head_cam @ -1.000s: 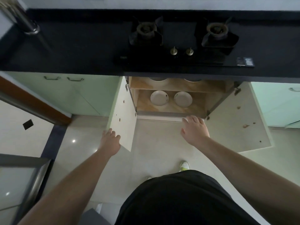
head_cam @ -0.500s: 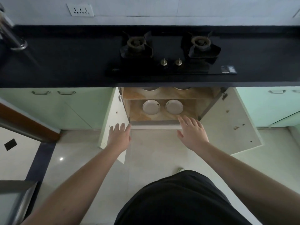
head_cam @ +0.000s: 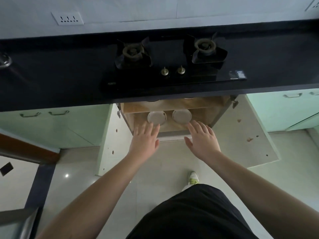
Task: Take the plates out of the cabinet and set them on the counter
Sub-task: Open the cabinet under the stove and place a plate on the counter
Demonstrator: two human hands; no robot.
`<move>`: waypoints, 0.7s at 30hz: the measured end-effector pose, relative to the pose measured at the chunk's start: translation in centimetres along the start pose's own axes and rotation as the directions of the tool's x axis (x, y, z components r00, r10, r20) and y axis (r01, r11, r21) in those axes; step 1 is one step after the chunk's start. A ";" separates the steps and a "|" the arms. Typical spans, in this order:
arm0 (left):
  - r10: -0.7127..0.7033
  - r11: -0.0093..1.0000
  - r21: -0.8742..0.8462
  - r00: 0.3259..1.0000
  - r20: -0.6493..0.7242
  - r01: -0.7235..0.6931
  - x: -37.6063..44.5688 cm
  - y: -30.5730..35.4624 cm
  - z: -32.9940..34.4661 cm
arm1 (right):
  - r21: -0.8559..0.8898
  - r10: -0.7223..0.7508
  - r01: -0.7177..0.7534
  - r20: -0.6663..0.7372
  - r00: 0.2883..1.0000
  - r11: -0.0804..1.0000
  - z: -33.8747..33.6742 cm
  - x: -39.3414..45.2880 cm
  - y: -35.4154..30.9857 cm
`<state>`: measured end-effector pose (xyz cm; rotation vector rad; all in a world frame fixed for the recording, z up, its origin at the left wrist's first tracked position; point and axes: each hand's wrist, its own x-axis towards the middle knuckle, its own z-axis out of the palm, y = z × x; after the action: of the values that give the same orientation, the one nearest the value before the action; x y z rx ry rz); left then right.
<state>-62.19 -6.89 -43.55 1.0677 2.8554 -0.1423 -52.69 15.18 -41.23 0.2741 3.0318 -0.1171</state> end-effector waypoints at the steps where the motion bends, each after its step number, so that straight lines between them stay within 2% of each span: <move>1: -0.003 1.000 -0.002 1.000 0.010 0.003 0.6 0.1 0.1 | 0.011 -0.002 0.002 0.004 1.000 1.000 0.1 0.5 0.3; 10: -0.053 0.997 -0.049 0.990 0.129 0.060 8.3 2.9 0.3 | 0.093 -0.049 0.040 0.096 0.994 0.995 1.8 7.8 5.8; 17: -0.065 0.992 -0.096 0.987 0.147 0.080 14.8 5.3 2.1 | 0.093 -0.055 0.041 0.145 0.988 0.995 4.4 13.7 9.7; 21: -0.105 0.977 -0.172 0.986 0.130 0.127 18.3 3.9 4.2 | 0.076 -0.023 0.013 0.130 0.991 0.997 7.5 15.6 11.3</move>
<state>-73.15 7.47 -50.07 0.8297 2.7591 0.0418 -65.27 28.35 -51.06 0.2350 2.9040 -0.2407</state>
